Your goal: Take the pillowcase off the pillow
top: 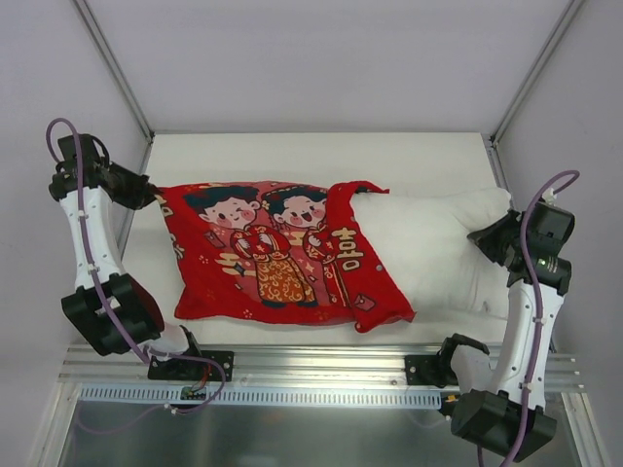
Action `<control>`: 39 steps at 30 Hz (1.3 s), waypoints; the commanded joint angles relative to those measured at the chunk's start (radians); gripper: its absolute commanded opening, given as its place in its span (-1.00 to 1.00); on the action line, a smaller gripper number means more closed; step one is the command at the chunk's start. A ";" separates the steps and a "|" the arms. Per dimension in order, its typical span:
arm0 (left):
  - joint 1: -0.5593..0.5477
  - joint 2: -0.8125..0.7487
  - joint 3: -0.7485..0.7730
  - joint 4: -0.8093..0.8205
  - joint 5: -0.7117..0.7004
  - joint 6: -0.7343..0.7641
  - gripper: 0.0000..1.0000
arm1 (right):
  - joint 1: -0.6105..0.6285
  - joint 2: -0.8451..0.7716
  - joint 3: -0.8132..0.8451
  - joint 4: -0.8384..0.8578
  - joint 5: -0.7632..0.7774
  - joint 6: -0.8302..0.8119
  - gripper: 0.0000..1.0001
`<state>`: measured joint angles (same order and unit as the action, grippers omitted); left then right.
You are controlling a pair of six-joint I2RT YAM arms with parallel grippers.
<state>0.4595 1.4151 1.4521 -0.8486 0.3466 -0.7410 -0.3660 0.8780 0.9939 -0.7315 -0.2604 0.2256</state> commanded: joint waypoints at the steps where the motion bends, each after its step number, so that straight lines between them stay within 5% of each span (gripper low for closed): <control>1: 0.030 0.036 0.077 0.079 -0.043 -0.015 -1.00 | -0.044 -0.031 -0.008 0.083 0.096 0.040 -0.99; 8: -0.114 0.133 0.088 0.077 -0.089 0.095 -0.97 | -0.044 -0.062 -0.119 0.199 -0.031 0.102 -0.93; 10: -0.174 0.146 0.056 0.077 -0.084 0.109 -0.50 | -0.030 -0.079 -0.141 0.207 -0.048 0.116 -0.34; 11: -0.197 0.143 0.047 0.077 -0.092 0.129 -0.23 | -0.021 -0.085 -0.132 0.192 -0.007 0.106 0.44; 12: -0.246 0.127 0.030 0.075 -0.112 0.146 0.40 | 0.004 -0.097 -0.092 0.146 0.027 0.075 0.70; 14: -0.301 0.093 0.011 0.071 -0.158 0.196 0.71 | 0.033 -0.109 -0.035 0.100 0.142 0.040 0.95; 19: -0.445 -0.085 -0.123 0.005 -0.335 0.282 0.88 | 0.166 -0.103 0.121 -0.011 0.254 -0.081 0.93; 28: -0.694 -0.343 -0.504 -0.083 -0.288 0.134 0.88 | 0.659 0.117 0.216 -0.220 0.446 -0.158 0.93; 34: -0.832 -0.260 -0.667 -0.041 -0.302 -0.066 0.77 | 0.740 0.269 0.005 0.048 0.352 -0.037 0.99; 36: -0.857 -0.226 -0.705 0.026 -0.302 -0.081 0.59 | 0.737 0.331 -0.032 0.119 0.343 -0.002 0.47; 38: -0.857 -0.199 -0.722 0.083 -0.290 -0.092 0.08 | 0.737 0.360 -0.031 0.155 0.326 0.032 0.03; 39: -0.857 -0.190 -0.720 0.095 -0.287 -0.089 -0.14 | 0.737 0.371 -0.021 0.161 0.326 0.041 -0.60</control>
<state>-0.3908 1.2079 0.7383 -0.8413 0.0551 -0.7666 0.3702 1.2118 0.9863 -0.6502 0.0971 0.1787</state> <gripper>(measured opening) 0.513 0.461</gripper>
